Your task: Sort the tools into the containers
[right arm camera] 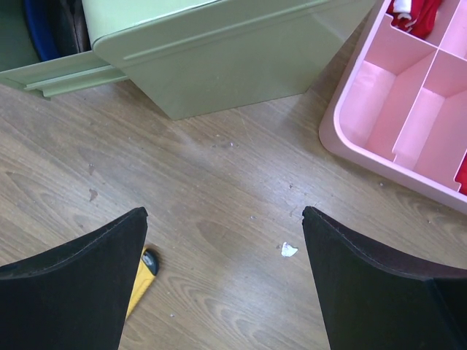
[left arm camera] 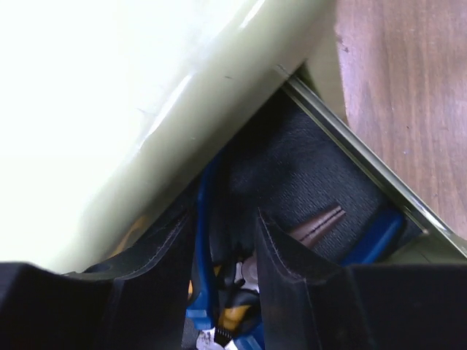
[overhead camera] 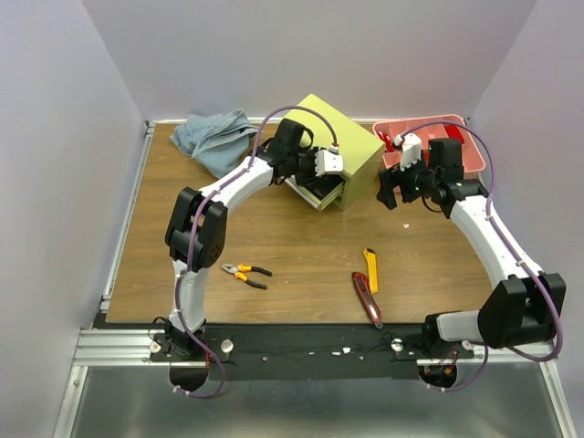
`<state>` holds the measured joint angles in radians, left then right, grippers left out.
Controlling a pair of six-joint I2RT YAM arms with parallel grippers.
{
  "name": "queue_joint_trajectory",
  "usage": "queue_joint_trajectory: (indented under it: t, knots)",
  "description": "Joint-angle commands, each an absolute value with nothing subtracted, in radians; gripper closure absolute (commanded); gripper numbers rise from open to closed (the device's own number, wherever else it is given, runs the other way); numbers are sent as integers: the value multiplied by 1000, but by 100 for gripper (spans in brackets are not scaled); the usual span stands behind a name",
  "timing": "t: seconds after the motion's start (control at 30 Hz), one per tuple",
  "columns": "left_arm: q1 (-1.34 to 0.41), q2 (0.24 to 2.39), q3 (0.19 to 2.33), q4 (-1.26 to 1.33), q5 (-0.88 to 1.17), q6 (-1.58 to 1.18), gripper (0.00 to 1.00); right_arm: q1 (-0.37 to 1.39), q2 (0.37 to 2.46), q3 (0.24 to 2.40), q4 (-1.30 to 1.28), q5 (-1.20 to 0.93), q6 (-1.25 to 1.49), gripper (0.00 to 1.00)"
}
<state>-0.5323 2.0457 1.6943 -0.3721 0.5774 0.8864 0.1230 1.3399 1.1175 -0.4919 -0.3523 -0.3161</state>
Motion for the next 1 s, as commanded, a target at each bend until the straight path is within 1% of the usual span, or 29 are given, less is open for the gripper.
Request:
queue_joint_trajectory:
  t: [0.0, 0.03, 0.1, 0.2, 0.3, 0.37, 0.47, 0.5, 0.57, 0.6, 0.67, 0.7, 0.73, 0.83, 0.97]
  knots:
    - [-526, 2094, 1764, -348, 554, 824, 53, 117, 1351, 1138, -483, -344, -325, 5]
    - [-525, 2103, 1781, -371, 581, 831, 55, 117, 1351, 1138, -486, -345, -328, 5]
    - [-520, 2089, 1795, -415, 623, 839, 55, 117, 1353, 1140, -489, -345, -330, 5]
    - [-518, 1998, 1758, -472, 692, 873, 53, 118, 1350, 1135, -486, -341, -331, 5]
    - [-515, 1873, 1718, -596, 703, 951, 50, 117, 1344, 1131, -485, -339, -334, 5]
    - [-506, 1775, 1680, -641, 699, 951, 48, 117, 1344, 1121, -482, -344, -334, 5]
    - [-488, 1649, 1536, -696, 695, 946, 47, 115, 1344, 1117, -479, -348, -331, 5]
    - [-485, 1619, 1432, -710, 680, 946, 47, 117, 1345, 1117, -479, -351, -330, 5]
    - [-482, 1543, 1318, -724, 658, 956, 47, 115, 1348, 1126, -479, -356, -328, 5]
    - [-482, 1519, 1208, -721, 635, 962, 47, 115, 1351, 1129, -479, -356, -328, 5]
    - [-480, 1447, 1102, -700, 614, 960, 46, 117, 1359, 1138, -483, -356, -328, 5]
    - [-482, 1422, 1007, -648, 608, 951, 46, 117, 1362, 1147, -486, -356, -330, 5]
    - [-482, 1367, 964, -612, 583, 922, 45, 117, 1364, 1149, -489, -354, -330, 5]
    - [-482, 1310, 859, -543, 530, 908, 44, 117, 1368, 1154, -494, -359, -328, 5]
    - [-483, 1328, 821, -581, 503, 925, 46, 117, 1377, 1161, -502, -371, -319, 5]
